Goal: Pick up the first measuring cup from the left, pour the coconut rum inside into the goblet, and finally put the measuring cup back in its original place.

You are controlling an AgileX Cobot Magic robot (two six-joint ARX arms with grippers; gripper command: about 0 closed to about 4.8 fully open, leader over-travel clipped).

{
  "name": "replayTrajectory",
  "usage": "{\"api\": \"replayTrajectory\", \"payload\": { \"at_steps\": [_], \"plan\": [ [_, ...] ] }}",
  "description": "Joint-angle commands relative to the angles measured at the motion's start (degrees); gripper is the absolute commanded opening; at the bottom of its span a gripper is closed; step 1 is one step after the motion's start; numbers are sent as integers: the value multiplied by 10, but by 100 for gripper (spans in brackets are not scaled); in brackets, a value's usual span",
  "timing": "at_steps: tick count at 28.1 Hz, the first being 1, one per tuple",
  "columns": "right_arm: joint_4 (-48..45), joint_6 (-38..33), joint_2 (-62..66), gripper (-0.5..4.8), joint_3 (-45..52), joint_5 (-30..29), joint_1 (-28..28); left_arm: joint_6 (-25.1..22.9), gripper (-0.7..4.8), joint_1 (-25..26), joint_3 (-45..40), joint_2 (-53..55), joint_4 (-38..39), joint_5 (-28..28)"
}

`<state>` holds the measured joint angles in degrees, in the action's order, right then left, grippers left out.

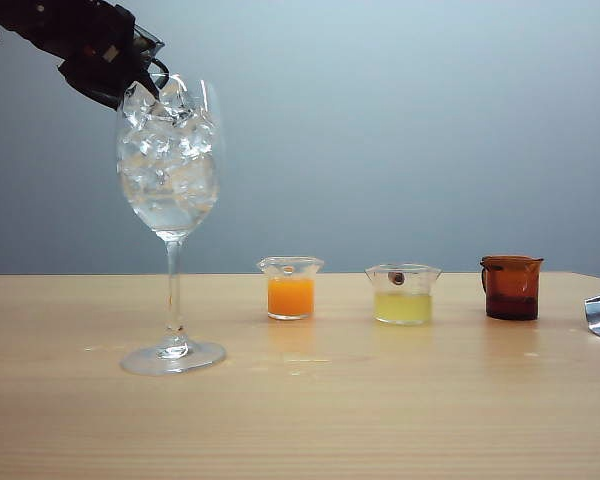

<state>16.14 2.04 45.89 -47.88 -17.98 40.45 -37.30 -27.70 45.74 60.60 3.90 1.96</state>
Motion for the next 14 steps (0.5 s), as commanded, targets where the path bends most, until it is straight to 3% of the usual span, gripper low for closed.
{"api": "replayTrajectory", "payload": {
  "at_steps": [1, 14],
  "plan": [
    [-10, 2, -2, -4, -2, 0, 0, -7, 65, -1, 2, -2, -15, 0],
    [-10, 2, -2, -4, -2, -2, 0, -64, 65, -1, 2, -2, -32, 9]
  ]
}}
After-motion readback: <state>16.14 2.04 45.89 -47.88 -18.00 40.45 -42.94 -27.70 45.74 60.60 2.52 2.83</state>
